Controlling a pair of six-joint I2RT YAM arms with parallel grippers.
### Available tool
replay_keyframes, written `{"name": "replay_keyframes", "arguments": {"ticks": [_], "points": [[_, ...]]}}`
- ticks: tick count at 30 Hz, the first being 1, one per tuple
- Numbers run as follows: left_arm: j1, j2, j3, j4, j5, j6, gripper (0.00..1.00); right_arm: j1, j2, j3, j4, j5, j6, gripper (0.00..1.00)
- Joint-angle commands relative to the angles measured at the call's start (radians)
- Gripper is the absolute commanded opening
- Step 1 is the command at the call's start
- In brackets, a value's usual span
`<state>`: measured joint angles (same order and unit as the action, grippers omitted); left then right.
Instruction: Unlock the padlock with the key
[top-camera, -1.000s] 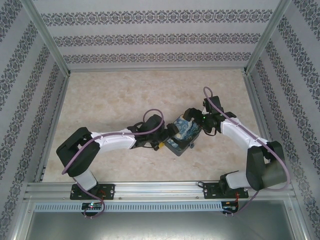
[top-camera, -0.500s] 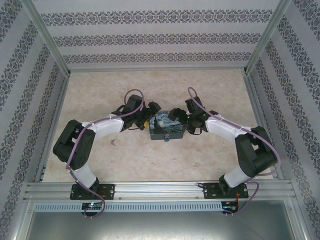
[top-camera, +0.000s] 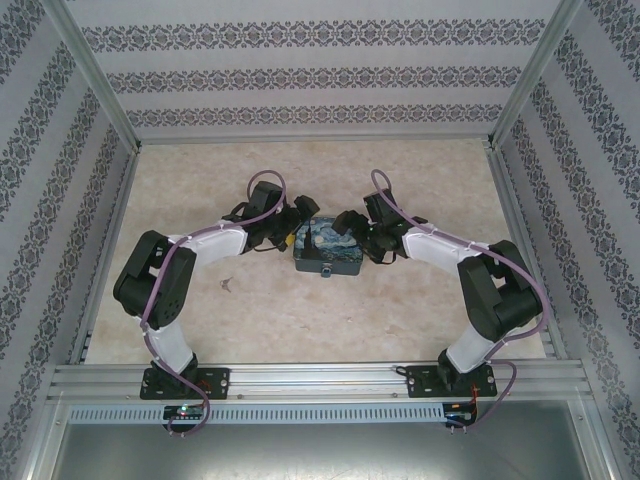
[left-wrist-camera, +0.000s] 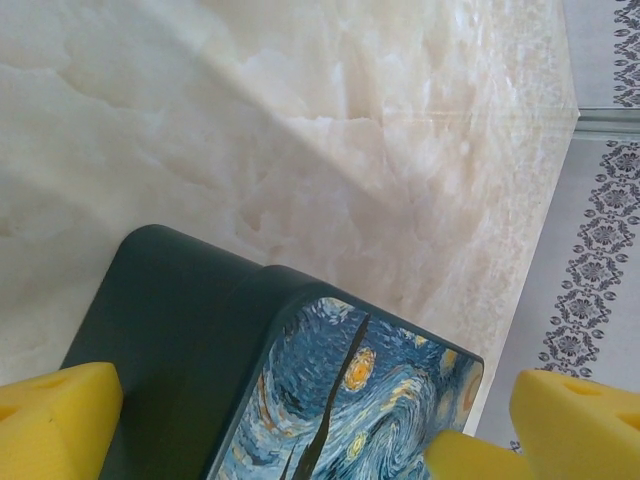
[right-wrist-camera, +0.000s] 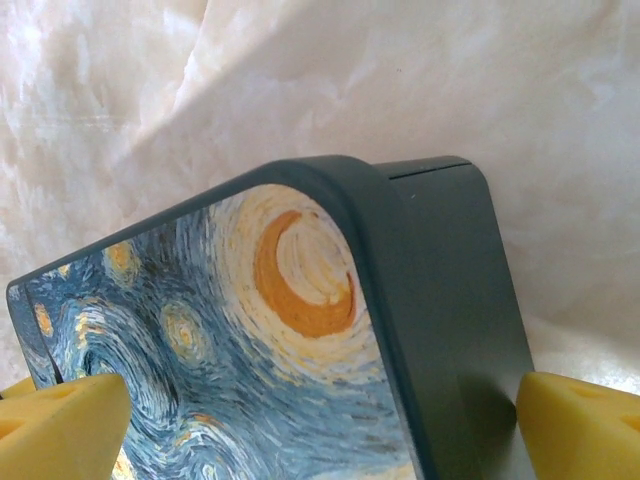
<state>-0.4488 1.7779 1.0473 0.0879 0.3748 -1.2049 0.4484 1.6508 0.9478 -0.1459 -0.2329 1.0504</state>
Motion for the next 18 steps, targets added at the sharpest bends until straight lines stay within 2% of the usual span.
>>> {"name": "replay_keyframes", "arguments": {"ticks": [1, 11, 18], "points": [[-0.002, 0.003, -0.017, 0.069, 0.043, -0.025, 0.99, -0.012, 0.008, 0.03, 0.045, -0.01, 0.024, 0.98], [-0.022, -0.025, -0.049, 0.087, 0.006, -0.053, 0.99, -0.034, 0.032, 0.074, 0.062, -0.05, 0.038, 0.98], [-0.012, -0.034, -0.006, 0.012, -0.032, 0.007, 0.99, -0.078, 0.0, 0.046, 0.062, -0.05, 0.037, 0.98]]}}
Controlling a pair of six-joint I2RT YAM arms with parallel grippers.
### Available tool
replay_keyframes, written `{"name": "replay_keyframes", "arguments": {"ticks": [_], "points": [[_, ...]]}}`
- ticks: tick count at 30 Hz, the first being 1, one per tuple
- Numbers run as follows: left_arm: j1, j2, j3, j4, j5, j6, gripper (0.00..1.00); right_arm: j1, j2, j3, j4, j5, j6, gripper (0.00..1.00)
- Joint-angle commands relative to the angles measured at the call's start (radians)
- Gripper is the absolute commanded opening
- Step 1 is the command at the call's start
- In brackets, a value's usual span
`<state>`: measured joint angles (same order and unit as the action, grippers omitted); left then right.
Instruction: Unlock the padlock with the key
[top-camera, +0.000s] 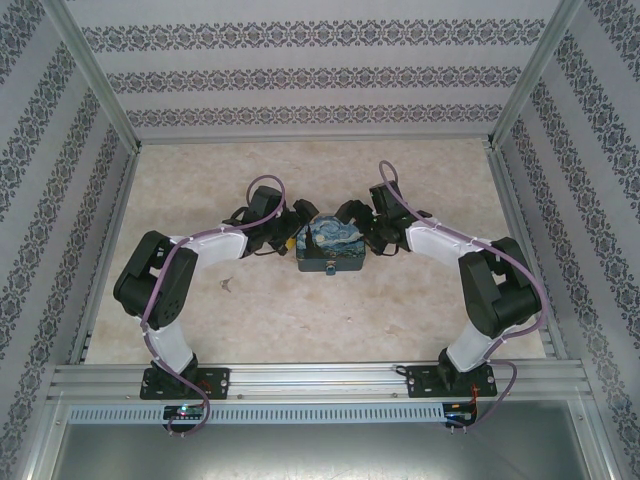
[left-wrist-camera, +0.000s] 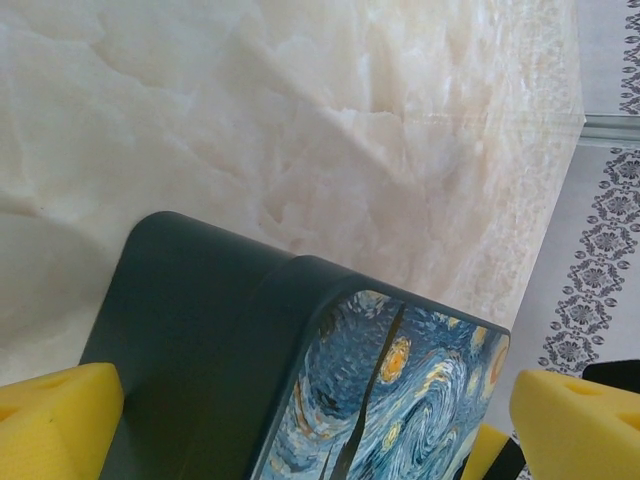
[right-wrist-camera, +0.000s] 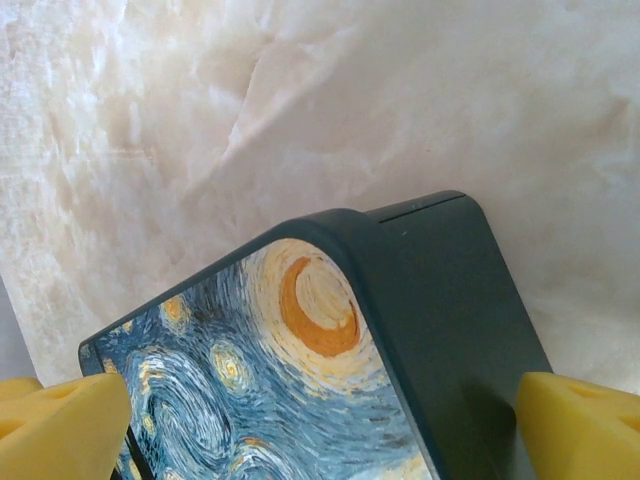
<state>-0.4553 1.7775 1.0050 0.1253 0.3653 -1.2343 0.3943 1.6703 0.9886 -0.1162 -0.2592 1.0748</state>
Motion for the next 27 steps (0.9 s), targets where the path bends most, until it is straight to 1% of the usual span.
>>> {"name": "replay_keyframes", "arguments": {"ticks": [1, 5, 8, 10, 12, 16, 17, 19, 21, 24, 26, 27], "points": [[0.003, -0.038, 0.045, -0.045, -0.036, 0.053, 0.99, -0.037, -0.033, -0.006, 0.034, -0.024, 0.009, 0.98], [0.057, -0.088, 0.091, -0.174, -0.097, 0.156, 0.99, -0.105, -0.122, -0.049, 0.014, -0.023, -0.035, 0.98], [0.093, -0.153, 0.119, -0.28, -0.125, 0.209, 0.99, -0.143, -0.188, -0.05, -0.061, 0.011, -0.105, 0.98], [0.109, -0.197, 0.147, -0.403, -0.19, 0.255, 0.99, -0.157, -0.228, -0.048, -0.107, 0.048, -0.148, 0.98], [0.125, -0.242, 0.169, -0.516, -0.235, 0.32, 0.99, -0.176, -0.288, -0.084, -0.095, 0.051, -0.19, 0.98], [0.151, -0.294, 0.23, -0.74, -0.285, 0.48, 0.99, -0.201, -0.398, -0.175, -0.017, -0.001, -0.198, 0.98], [0.156, -0.297, 0.25, -0.798, -0.302, 0.519, 0.99, -0.2, -0.416, -0.186, -0.01, -0.025, -0.211, 0.98], [0.166, -0.285, 0.286, -0.901, -0.316, 0.575, 0.99, -0.181, -0.443, -0.191, -0.031, -0.034, -0.227, 0.98], [0.185, -0.259, 0.306, -0.989, -0.281, 0.609, 0.99, -0.144, -0.459, -0.197, -0.053, -0.024, -0.244, 0.98], [0.204, -0.24, 0.255, -1.022, -0.207, 0.623, 0.99, -0.073, -0.463, -0.217, -0.056, -0.024, -0.244, 0.98], [0.209, -0.237, 0.202, -1.024, -0.197, 0.618, 1.0, -0.026, -0.463, -0.236, -0.049, -0.035, -0.239, 0.98], [0.208, -0.239, 0.174, -1.027, -0.211, 0.612, 0.99, -0.004, -0.464, -0.244, -0.048, -0.041, -0.24, 0.98]]}}
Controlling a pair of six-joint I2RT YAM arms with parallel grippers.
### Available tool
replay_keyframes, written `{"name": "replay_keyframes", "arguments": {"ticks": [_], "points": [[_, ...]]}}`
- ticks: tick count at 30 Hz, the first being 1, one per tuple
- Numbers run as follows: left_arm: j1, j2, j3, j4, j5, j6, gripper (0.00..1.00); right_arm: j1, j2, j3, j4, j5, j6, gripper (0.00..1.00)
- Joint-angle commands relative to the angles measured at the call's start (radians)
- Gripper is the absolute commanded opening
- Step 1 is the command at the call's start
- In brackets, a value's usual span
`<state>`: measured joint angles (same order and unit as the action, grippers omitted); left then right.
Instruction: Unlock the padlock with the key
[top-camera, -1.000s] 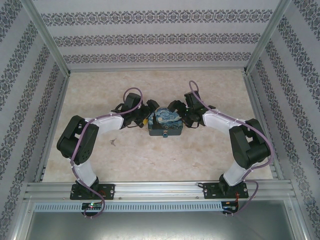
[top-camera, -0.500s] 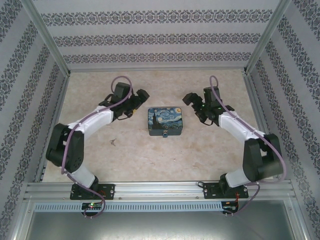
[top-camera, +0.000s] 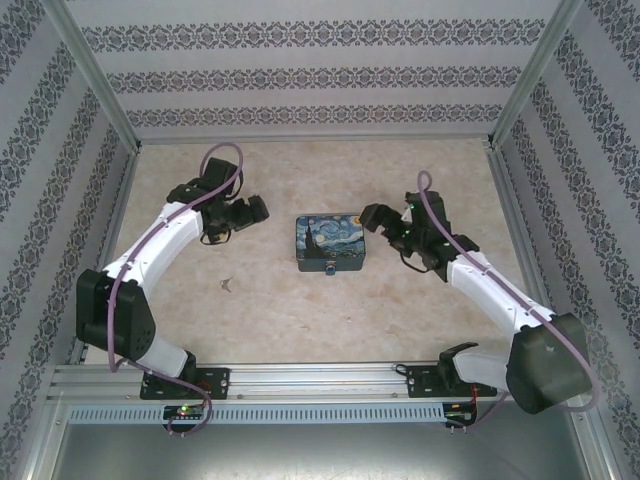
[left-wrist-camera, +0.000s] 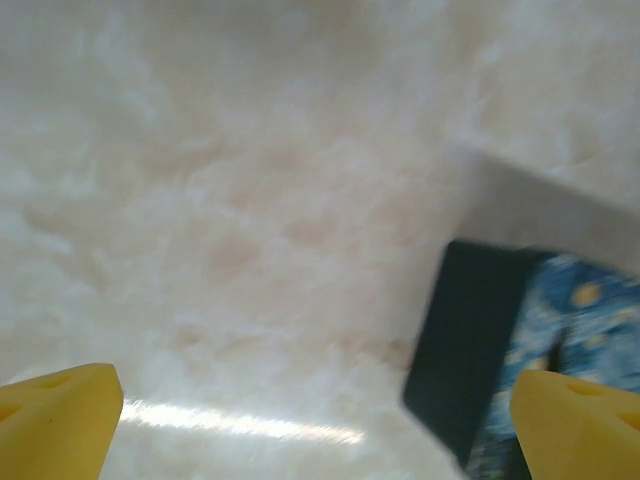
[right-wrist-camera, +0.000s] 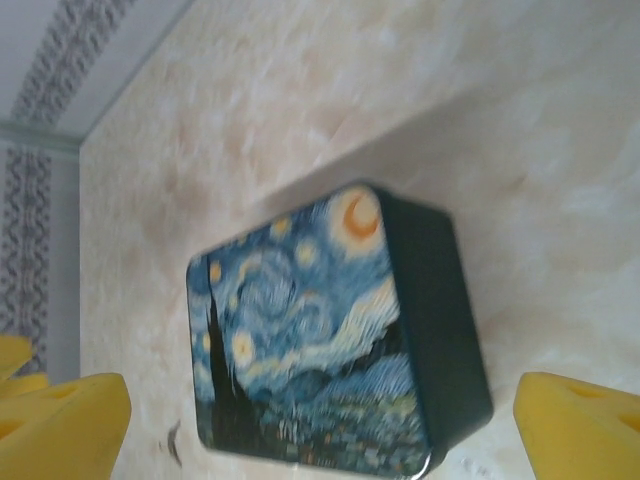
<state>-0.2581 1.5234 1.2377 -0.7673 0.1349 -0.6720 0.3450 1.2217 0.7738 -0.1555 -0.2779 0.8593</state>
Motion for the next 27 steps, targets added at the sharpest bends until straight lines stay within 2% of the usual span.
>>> {"name": "replay_keyframes", "arguments": {"ticks": [1, 6, 9, 12, 15, 22, 25, 27], "points": [[0.013, 0.015, -0.078, -0.136, 0.007, 0.042, 0.99, 0.066, -0.019, -0.037, -0.008, -0.023, -0.028, 0.98], [0.013, 0.025, -0.145, -0.152, -0.057, 0.032, 0.93, 0.139, -0.07, -0.089, -0.022, -0.011, -0.062, 0.98], [0.013, 0.029, -0.166, -0.156, -0.091, 0.033, 0.9, 0.146, -0.135, -0.128, -0.036, 0.009, -0.086, 0.98], [0.014, 0.053, -0.177, -0.155, -0.099, 0.048, 0.82, 0.144, -0.195, -0.143, -0.074, 0.042, -0.109, 0.98], [0.013, 0.075, -0.196, -0.143, -0.101, 0.059, 0.76, 0.136, -0.216, -0.13, -0.149, 0.095, -0.119, 0.98], [0.019, 0.103, -0.234, -0.107, -0.091, 0.086, 0.72, 0.093, -0.158, -0.033, -0.4, 0.277, -0.12, 0.98], [0.023, 0.113, -0.252, -0.082, -0.071, 0.08, 0.69, 0.028, -0.153, -0.039, -0.408, 0.253, -0.135, 0.98], [0.025, 0.116, -0.259, -0.069, -0.064, 0.077, 0.68, -0.05, -0.158, -0.065, -0.374, 0.136, -0.135, 0.98]]}}
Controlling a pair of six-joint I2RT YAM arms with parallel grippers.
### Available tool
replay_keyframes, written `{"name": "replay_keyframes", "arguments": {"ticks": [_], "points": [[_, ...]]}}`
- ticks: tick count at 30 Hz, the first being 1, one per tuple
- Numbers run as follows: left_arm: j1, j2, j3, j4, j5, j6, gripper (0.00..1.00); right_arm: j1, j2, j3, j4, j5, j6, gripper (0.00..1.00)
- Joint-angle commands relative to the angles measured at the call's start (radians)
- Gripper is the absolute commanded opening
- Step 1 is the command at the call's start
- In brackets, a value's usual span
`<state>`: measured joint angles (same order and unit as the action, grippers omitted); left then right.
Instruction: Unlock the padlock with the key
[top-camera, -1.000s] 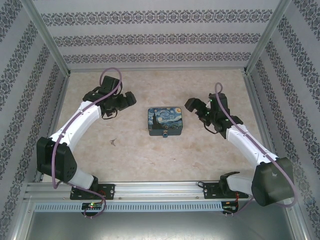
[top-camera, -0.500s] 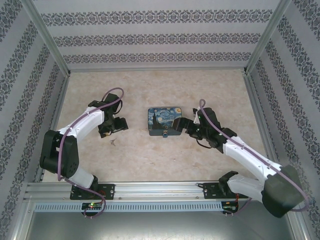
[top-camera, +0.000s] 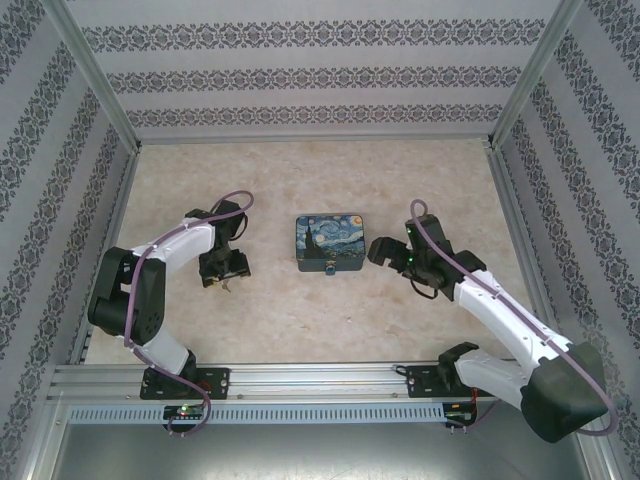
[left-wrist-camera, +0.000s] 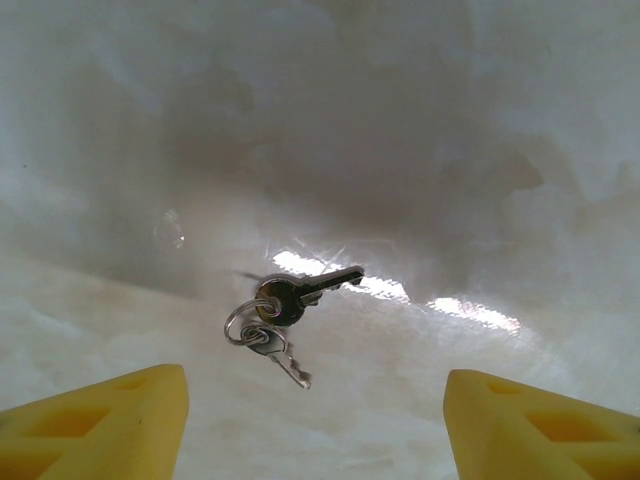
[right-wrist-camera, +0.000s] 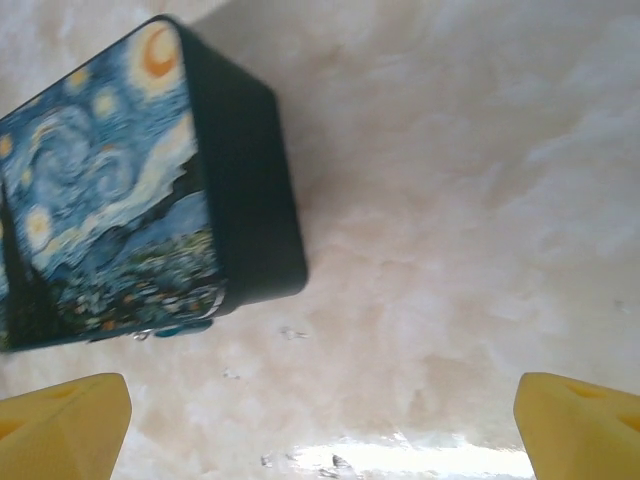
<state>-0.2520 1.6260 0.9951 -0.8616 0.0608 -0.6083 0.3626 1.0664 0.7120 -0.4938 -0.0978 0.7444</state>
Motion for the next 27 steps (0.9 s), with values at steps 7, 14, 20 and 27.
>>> {"name": "replay_keyframes", "arguments": {"ticks": [7, 14, 20, 27], "points": [[0.049, 0.013, -0.046, 0.043, 0.01, 0.015, 0.62, -0.206, -0.007, -0.066, 0.051, -0.234, -0.015, 0.98], [0.065, 0.006, -0.064, 0.056, 0.021, 0.031, 0.61, -0.208, 0.018, -0.027, -0.001, -0.21, -0.098, 0.98], [0.066, 0.02, -0.082, 0.078, 0.03, 0.035, 0.55, -0.211, 0.022, -0.043, 0.04, -0.264, -0.08, 0.98], [0.066, 0.022, -0.122, 0.112, 0.037, 0.024, 0.46, -0.229, 0.021, -0.04, 0.037, -0.272, -0.079, 0.98]]}}
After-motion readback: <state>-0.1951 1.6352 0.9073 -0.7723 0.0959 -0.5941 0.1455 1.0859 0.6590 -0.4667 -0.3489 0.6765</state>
